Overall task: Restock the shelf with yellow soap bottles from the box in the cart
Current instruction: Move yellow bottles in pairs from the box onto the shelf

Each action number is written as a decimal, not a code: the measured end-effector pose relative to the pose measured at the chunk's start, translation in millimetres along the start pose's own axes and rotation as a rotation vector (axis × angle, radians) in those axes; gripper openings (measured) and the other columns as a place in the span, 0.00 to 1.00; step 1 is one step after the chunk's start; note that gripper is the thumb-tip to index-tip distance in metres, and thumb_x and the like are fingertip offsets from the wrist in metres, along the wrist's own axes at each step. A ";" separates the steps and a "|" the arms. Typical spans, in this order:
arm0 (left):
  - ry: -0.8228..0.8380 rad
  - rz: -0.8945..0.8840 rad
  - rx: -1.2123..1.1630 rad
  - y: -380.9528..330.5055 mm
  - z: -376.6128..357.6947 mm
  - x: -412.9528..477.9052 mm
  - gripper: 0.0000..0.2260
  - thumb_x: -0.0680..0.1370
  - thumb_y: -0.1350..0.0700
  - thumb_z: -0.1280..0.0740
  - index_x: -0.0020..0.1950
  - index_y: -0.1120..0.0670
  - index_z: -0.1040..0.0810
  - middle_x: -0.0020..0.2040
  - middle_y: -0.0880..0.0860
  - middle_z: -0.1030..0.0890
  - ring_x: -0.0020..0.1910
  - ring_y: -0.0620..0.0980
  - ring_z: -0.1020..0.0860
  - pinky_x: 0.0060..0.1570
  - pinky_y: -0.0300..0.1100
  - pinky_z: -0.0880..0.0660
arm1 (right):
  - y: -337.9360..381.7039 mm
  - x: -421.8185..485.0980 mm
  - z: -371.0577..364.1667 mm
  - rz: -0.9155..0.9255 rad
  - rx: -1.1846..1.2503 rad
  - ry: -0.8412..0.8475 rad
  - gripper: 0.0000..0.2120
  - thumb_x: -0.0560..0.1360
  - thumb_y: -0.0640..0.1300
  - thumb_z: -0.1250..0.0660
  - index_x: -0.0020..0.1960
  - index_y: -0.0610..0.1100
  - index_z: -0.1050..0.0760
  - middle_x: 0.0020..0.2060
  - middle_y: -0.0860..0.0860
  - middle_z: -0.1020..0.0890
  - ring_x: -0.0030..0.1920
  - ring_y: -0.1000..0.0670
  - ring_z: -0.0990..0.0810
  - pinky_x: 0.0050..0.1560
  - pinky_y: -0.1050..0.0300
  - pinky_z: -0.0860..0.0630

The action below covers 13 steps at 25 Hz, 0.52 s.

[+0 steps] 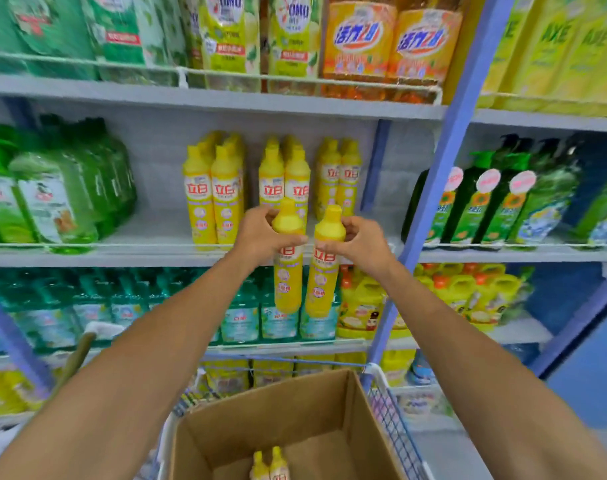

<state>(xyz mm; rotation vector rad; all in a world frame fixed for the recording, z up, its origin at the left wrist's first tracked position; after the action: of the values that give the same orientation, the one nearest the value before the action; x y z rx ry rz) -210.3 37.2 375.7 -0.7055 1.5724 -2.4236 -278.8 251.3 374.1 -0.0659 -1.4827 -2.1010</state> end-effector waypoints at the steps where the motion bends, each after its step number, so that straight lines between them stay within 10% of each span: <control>1: -0.018 0.005 -0.004 -7.4 -3.6 9.9 0.39 0.51 0.40 0.15 0.57 0.56 0.19 0.50 0.51 0.15 0.48 0.49 0.16 0.50 0.49 0.17 | 5.9 6.6 10.6 0.011 0.013 -0.002 0.20 0.63 0.44 0.16 0.52 0.50 0.19 0.46 0.50 0.12 0.46 0.53 0.14 0.50 0.56 0.17; 13: -0.173 -0.017 0.121 -99.1 -79.7 108.9 0.35 0.51 0.36 0.18 0.51 0.53 0.18 0.46 0.50 0.15 0.46 0.49 0.17 0.47 0.52 0.17 | 8.9 123.2 121.8 0.118 0.086 0.029 0.22 0.66 0.45 0.18 0.57 0.44 0.20 0.50 0.48 0.13 0.51 0.50 0.14 0.52 0.56 0.17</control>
<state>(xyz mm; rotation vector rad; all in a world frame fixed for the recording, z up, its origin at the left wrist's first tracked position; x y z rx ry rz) -331.8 103.0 470.0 -0.8813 1.3478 -2.3737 -411.4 305.7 471.9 -0.0877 -1.5128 -1.9343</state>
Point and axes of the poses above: each hand's wrist, its own x-axis towards the middle knuckle, its own z-axis out of the back of the hand, y = z × x, the point moved 6 cm from there along x, towards the middle knuckle
